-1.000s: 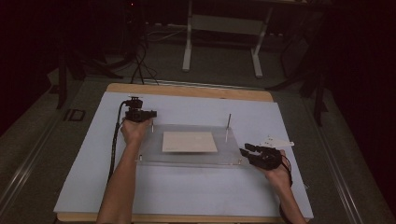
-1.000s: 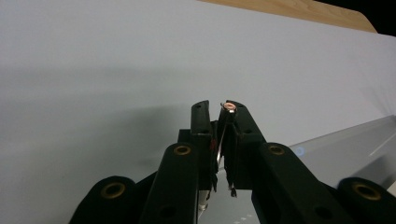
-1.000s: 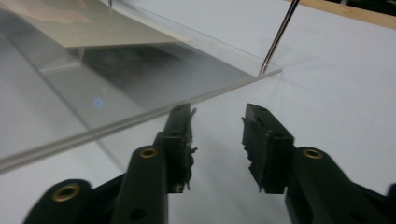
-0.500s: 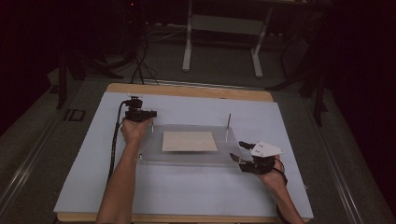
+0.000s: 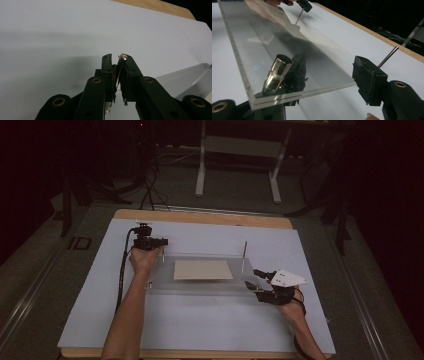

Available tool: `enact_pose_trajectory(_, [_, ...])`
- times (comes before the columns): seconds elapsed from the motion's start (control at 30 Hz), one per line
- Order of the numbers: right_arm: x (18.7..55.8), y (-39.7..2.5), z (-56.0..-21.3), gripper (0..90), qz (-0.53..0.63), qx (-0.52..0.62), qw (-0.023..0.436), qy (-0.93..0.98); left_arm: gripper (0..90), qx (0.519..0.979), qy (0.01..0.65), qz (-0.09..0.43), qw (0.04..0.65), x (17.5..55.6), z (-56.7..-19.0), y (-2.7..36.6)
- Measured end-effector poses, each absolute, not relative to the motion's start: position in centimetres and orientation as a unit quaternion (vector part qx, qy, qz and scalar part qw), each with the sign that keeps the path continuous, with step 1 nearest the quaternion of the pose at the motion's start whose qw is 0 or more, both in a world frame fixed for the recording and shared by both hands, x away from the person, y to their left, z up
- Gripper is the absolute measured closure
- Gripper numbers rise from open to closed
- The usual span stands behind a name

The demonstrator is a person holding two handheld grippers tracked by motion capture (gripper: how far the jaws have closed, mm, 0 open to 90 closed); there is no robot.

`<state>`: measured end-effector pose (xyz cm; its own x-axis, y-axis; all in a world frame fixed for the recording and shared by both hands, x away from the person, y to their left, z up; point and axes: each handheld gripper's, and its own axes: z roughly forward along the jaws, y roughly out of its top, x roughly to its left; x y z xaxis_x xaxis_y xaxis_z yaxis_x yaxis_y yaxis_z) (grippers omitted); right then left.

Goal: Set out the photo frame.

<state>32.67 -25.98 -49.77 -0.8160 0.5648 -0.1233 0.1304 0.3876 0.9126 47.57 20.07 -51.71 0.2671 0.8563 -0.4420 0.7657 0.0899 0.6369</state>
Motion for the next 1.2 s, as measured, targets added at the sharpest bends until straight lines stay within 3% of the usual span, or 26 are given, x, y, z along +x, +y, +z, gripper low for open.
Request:
enact_pose_trajectory(0.2, [32.8,-26.0,-49.7,42.0,0.512,0.221,0.208,0.804,80.9,0.673,0.6,0.051,0.43,47.6,-51.8,20.2])
enact_pose_trajectory(0.63, [33.1,-26.0,-49.2,41.9,0.513,0.229,0.202,0.802,68.0,0.689,0.56,0.077,0.454,46.5,-50.6,20.8])
enact_pose_trajectory(0.93, [33.5,-26.0,-48.9,41.8,0.515,0.232,0.192,0.803,63.7,0.672,0.537,0.102,0.499,43.5,-49.5,23.0])
enact_pose_trajectory(1.2, [34.0,-26.1,-48.4,41.9,0.522,0.237,0.182,0.799,58.8,0.685,0.496,0.123,0.519,39.9,-48.7,24.0])
